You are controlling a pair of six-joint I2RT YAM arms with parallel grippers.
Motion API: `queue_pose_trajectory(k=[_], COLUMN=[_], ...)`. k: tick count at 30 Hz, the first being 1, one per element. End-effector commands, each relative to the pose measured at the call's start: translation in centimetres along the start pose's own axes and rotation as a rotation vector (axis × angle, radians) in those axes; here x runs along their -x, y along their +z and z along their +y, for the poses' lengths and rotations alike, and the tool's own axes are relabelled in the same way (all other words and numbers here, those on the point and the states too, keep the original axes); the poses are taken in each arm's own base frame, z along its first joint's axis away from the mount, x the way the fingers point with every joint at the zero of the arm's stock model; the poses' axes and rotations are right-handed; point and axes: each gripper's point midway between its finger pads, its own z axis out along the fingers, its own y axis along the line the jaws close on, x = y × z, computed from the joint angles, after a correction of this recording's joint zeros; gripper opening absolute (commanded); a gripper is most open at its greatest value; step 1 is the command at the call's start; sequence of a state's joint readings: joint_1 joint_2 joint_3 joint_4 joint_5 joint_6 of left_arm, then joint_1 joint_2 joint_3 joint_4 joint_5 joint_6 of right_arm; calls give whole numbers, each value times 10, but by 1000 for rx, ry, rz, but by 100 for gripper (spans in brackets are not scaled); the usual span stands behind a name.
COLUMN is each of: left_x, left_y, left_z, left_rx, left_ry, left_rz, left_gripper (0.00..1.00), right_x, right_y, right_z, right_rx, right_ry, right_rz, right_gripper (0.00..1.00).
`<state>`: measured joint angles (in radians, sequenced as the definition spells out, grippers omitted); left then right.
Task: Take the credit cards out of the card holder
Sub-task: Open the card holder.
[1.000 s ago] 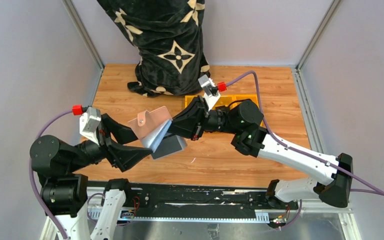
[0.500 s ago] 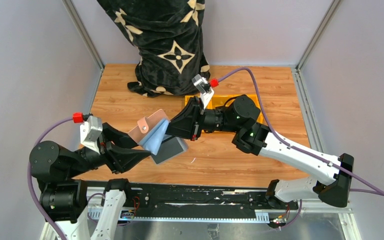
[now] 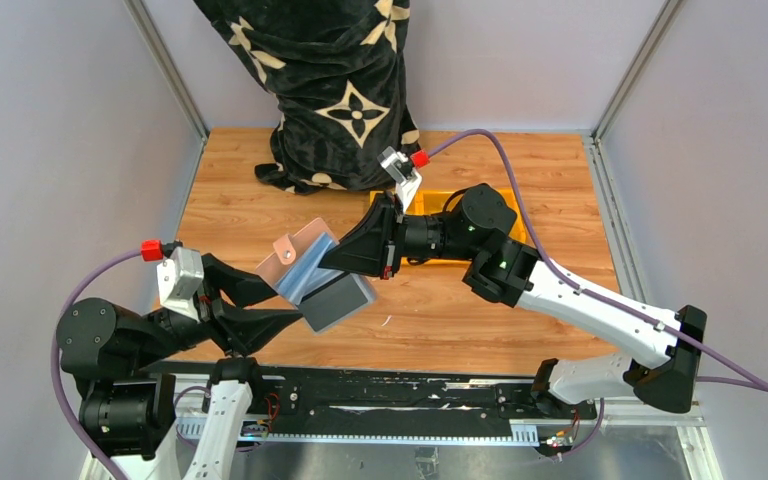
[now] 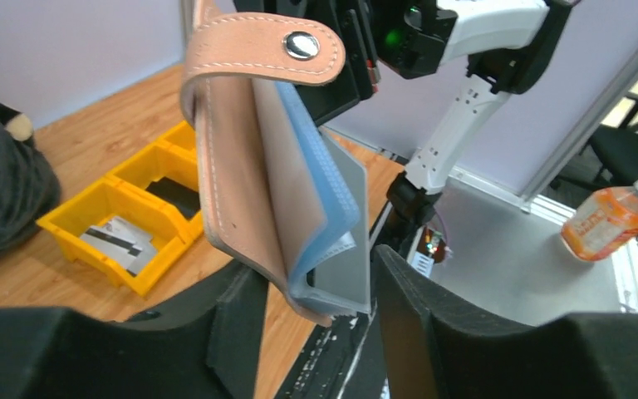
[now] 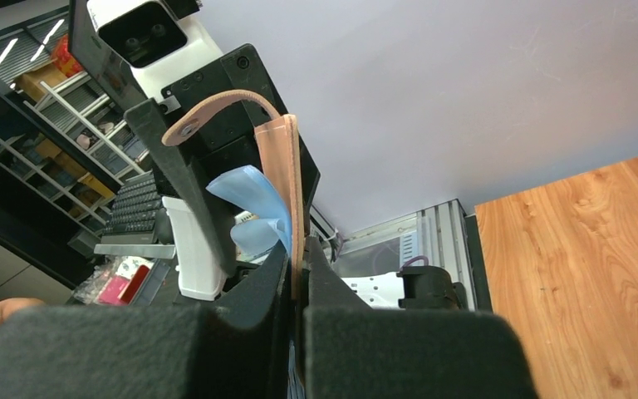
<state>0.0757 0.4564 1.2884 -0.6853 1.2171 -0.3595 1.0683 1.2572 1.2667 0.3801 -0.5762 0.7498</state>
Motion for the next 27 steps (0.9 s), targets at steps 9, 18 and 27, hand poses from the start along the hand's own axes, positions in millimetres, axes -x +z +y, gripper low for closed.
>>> queue_pose_trajectory(k=[9, 18, 27], left_x=[8, 16, 40], left_y=[-6, -9, 2], left_z=[19, 38, 40], left_rx=[158, 267, 228], left_ry=[169, 137, -139], left_rz=[-59, -91, -217], left_gripper=[22, 9, 0], right_x=[20, 14, -3], right_y=[1, 10, -4], right_z=[23, 36, 57], right_rx=[85, 176, 328], right_ry=[20, 30, -64], right_rz=[-27, -11, -21], right_gripper=[0, 5, 49])
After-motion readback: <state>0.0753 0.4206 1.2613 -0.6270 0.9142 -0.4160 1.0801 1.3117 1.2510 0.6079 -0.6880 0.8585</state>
